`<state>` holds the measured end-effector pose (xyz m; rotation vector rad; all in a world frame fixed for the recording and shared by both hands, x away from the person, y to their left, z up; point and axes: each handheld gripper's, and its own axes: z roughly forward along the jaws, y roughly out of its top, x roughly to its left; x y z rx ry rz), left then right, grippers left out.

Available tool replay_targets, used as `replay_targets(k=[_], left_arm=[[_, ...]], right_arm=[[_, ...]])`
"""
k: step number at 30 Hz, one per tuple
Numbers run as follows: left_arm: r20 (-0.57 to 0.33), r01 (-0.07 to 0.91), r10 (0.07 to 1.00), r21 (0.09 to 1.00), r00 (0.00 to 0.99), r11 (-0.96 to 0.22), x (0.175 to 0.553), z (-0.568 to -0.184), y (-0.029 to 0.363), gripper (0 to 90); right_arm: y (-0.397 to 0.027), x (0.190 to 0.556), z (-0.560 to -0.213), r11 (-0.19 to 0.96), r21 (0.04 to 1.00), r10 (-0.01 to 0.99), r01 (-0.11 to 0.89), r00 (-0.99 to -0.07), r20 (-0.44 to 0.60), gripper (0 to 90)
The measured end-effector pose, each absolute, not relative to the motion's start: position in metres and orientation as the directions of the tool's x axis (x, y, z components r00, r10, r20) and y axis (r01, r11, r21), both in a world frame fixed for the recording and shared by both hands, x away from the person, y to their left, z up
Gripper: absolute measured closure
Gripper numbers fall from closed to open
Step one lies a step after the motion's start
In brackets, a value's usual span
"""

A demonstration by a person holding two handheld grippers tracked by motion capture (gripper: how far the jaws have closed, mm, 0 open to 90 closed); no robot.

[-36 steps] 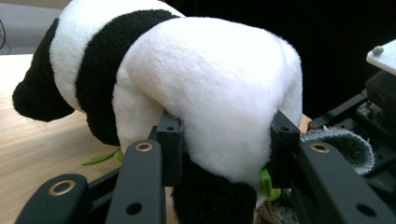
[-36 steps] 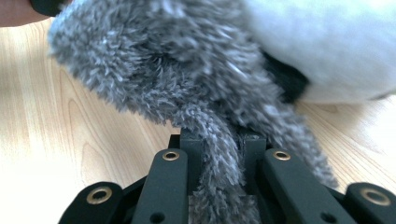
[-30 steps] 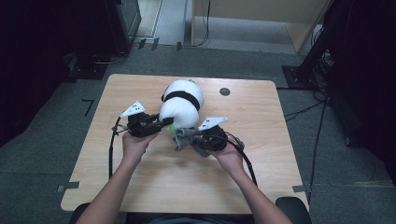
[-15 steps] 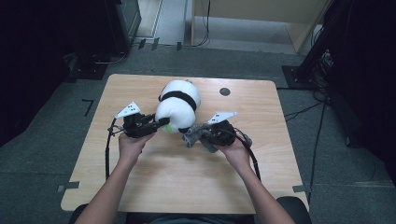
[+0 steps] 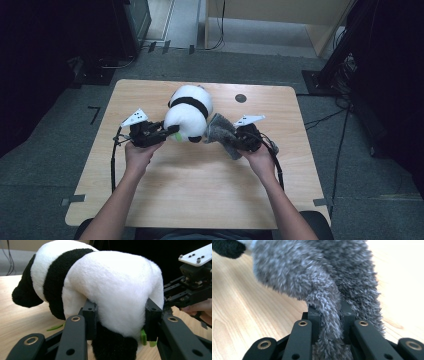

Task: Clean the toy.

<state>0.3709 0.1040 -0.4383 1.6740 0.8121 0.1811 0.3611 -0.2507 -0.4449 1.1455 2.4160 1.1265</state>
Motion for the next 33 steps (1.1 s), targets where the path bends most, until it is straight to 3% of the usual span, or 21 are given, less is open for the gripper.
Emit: replay_targets(k=[12,33], left_arm=[[-0.261,0.386,0.638,0.921,0.725,-0.062,0.375,-0.437,0.12,57.5],[-0.321,0.439,0.682,0.898,0.657,-0.001,0.39,-0.452,0.165,57.2]], right_arm=[[-0.273,0.368,-0.445,0.331,0.748,0.783,0.575,-0.61,0.122,77.3],[-0.319,0.383,-0.455,0.225,0.731,0.848,0.644,-0.499,0.178,77.1]])
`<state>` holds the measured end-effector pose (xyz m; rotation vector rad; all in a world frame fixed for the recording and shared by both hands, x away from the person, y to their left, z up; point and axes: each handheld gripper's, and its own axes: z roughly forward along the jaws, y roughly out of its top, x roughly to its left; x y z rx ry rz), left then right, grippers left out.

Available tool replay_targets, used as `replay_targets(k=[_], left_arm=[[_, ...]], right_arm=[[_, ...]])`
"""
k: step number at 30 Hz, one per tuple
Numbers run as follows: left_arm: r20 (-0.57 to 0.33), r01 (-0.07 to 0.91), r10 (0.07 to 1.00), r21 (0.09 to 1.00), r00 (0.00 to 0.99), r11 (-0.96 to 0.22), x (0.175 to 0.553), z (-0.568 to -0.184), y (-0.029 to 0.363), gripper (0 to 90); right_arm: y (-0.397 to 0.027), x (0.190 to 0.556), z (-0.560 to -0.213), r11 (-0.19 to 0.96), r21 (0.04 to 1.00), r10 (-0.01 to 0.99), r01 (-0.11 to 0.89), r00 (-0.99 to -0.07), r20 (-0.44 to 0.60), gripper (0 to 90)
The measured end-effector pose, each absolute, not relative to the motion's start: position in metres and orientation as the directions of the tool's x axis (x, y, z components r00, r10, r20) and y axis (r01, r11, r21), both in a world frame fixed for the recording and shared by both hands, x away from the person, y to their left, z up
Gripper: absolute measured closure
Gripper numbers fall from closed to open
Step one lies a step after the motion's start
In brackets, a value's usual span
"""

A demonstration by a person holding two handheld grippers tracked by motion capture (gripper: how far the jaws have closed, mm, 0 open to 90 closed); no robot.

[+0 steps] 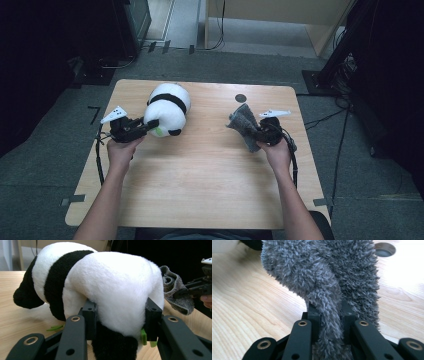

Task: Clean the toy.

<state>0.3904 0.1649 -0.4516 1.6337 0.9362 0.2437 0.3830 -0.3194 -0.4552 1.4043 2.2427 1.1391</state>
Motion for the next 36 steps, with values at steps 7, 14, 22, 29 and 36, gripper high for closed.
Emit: replay_targets(k=[7,14,22,29,36], left_arm=[[-0.352,0.453,0.679,0.891,0.644,0.033,0.395,-0.459,0.18,56.9],[-0.38,0.487,0.676,0.873,0.632,0.036,0.403,-0.472,0.192,54.1],[-0.35,0.498,0.688,0.867,0.635,-0.019,0.406,-0.482,0.194,50.9],[-0.322,0.507,0.702,0.86,0.635,-0.065,0.408,-0.487,0.192,46.2],[-0.316,0.525,0.709,0.847,0.63,-0.089,0.41,-0.49,0.19,31.5]], right_arm=[[-0.334,0.387,-0.46,0.2,0.735,0.868,0.648,-0.465,0.174,75.8],[-0.343,0.395,-0.472,0.213,0.733,0.879,0.646,-0.455,0.145,75.5],[-0.353,0.404,-0.484,0.196,0.723,0.893,0.663,-0.426,0.148,73.9],[-0.36,0.408,-0.49,0.178,0.717,0.904,0.674,-0.399,0.151,70.9],[-0.361,0.411,-0.497,0.183,0.698,0.909,0.692,-0.39,0.148,66.8]])
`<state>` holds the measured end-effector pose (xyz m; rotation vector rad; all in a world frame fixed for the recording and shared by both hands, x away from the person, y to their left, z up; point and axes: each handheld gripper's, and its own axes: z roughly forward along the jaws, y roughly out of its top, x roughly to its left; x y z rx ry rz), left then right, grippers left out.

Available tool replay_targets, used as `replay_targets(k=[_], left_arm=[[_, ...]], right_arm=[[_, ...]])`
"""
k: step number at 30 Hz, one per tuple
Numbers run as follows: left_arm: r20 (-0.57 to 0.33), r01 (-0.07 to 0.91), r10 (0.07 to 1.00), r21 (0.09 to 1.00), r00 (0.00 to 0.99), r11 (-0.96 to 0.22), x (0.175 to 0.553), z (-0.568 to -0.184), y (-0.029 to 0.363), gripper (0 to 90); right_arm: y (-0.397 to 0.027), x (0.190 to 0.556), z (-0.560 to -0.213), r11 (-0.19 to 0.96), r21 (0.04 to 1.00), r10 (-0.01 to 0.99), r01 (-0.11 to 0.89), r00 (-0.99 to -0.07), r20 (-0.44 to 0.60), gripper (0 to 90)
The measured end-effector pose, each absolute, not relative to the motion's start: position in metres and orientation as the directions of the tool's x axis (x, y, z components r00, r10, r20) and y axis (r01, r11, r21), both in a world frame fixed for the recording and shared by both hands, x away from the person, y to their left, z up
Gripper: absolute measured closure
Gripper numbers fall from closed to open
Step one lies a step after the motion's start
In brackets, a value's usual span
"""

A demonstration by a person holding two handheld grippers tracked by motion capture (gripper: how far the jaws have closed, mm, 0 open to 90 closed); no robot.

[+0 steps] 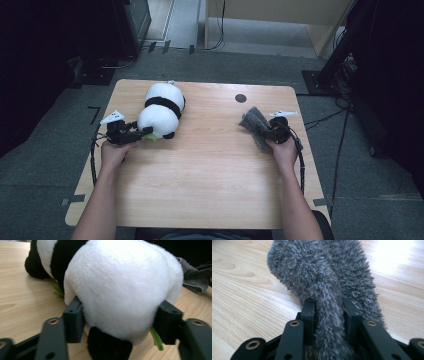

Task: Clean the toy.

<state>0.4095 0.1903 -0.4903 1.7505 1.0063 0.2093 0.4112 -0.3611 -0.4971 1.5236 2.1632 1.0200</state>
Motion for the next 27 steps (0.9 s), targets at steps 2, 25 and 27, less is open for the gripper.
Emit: replay_targets(k=[2,25,27], left_arm=[[-0.31,0.527,0.701,0.843,0.642,-0.11,0.41,-0.491,0.19,27.8],[-0.261,0.56,0.73,0.806,0.631,-0.195,0.402,-0.481,0.191,18.8],[-0.257,0.556,0.734,0.808,0.629,-0.194,0.401,-0.481,0.192,18.7]], right_arm=[[-0.361,0.411,-0.497,0.186,0.698,0.909,0.692,-0.391,0.146,65.0],[-0.364,0.406,-0.483,0.085,0.719,0.906,0.689,-0.354,0.232,40.2],[-0.362,0.404,-0.48,0.09,0.721,0.902,0.687,-0.363,0.233,40.2]])
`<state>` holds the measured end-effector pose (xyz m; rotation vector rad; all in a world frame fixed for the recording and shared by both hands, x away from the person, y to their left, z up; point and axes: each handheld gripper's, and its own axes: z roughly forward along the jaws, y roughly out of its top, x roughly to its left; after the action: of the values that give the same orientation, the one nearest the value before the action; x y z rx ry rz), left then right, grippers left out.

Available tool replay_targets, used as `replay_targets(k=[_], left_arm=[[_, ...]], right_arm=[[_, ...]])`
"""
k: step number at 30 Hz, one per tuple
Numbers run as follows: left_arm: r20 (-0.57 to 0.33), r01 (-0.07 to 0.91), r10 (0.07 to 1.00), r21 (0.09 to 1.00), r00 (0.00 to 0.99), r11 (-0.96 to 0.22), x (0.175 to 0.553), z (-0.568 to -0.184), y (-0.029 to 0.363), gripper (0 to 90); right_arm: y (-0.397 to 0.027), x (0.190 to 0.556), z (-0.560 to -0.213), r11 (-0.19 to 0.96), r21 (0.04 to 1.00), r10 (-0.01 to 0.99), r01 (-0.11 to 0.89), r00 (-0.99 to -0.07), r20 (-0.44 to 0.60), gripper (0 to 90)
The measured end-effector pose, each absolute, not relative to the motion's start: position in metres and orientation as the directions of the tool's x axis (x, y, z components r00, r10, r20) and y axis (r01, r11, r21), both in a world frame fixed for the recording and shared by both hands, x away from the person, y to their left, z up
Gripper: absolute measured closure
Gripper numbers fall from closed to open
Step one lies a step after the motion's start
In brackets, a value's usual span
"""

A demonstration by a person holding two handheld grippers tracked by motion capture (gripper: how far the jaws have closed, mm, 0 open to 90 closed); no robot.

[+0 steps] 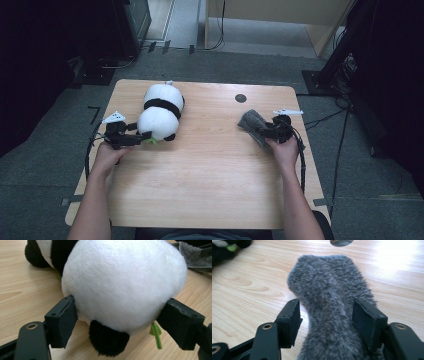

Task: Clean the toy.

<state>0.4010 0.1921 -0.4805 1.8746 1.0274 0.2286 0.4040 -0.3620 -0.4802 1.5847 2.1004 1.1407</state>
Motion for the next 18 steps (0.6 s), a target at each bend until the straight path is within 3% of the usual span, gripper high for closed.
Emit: replay_targets(k=[8,12,18], left_arm=[[-0.275,0.565,0.732,0.806,0.623,-0.178,0.399,-0.478,0.194,18.4],[-0.29,0.57,0.735,0.806,0.613,-0.157,0.399,-0.475,0.193,0.4],[-0.298,0.572,0.706,0.799,0.643,-0.184,0.394,-0.469,0.192,0.8]], right_arm=[[-0.351,0.395,-0.472,0.126,0.726,0.893,0.676,-0.396,0.214,40.2],[-0.347,0.392,-0.47,0.143,0.719,0.891,0.68,-0.404,0.205,40.7],[-0.344,0.387,-0.464,0.153,0.727,0.89,0.669,-0.413,0.193,40.7]])
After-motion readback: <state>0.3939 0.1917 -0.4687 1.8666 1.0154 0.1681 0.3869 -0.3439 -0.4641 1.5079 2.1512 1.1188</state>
